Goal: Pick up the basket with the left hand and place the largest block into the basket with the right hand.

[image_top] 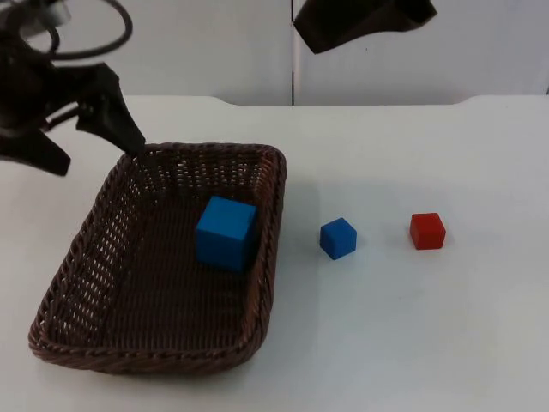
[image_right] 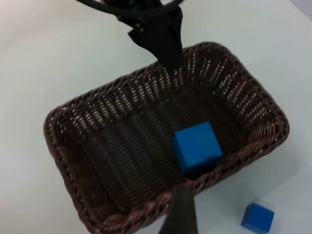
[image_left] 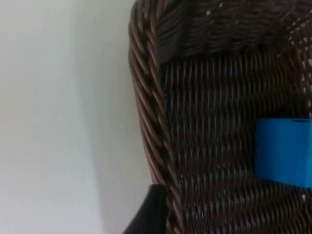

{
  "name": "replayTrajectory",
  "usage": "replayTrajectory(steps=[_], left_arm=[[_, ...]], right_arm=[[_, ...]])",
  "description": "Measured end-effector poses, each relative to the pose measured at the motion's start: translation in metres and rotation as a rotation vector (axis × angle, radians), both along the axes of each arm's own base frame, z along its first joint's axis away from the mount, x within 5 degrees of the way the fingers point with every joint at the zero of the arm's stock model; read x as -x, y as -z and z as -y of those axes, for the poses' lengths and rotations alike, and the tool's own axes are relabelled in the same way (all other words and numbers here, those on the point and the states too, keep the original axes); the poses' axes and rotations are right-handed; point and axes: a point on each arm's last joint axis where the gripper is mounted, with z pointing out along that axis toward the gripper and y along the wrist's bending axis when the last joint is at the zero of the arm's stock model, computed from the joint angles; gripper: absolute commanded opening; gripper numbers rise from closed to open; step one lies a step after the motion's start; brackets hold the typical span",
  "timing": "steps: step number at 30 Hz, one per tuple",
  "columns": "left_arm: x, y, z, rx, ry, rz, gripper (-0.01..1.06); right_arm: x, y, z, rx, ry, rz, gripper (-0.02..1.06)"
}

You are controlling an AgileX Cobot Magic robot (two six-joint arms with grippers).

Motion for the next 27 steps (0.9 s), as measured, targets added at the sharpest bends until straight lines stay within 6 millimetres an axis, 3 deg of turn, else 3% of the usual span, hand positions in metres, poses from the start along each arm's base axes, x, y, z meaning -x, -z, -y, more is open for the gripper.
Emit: replayTrajectory(steps=[5,11,18,27], left_arm=[[0.013,-0.029,-0.001,-0.017,-0.002,0.051,0.86],[0.033,-0.046,-0.002,-0.026,-0.020,0.107,0.86],[0.062,-0.066,-0.005,-0.048,-0.049,0.200,0.86],[0.103,-0.109,-0.006,-0.066,-0.053,0.370,0.86]], right_arm=[[-0.001,-0.001,0.000,-0.025,0.027,-0.015,0.64],[0.005,0.000,0.006,-0.044,0.038,-0.004,0.64],[0.024,-0.003,0.026,-0.095,0.060,0.023,0.64],[0.054,-0.001,0.055,-0.149,0.090,0.033,0.64]])
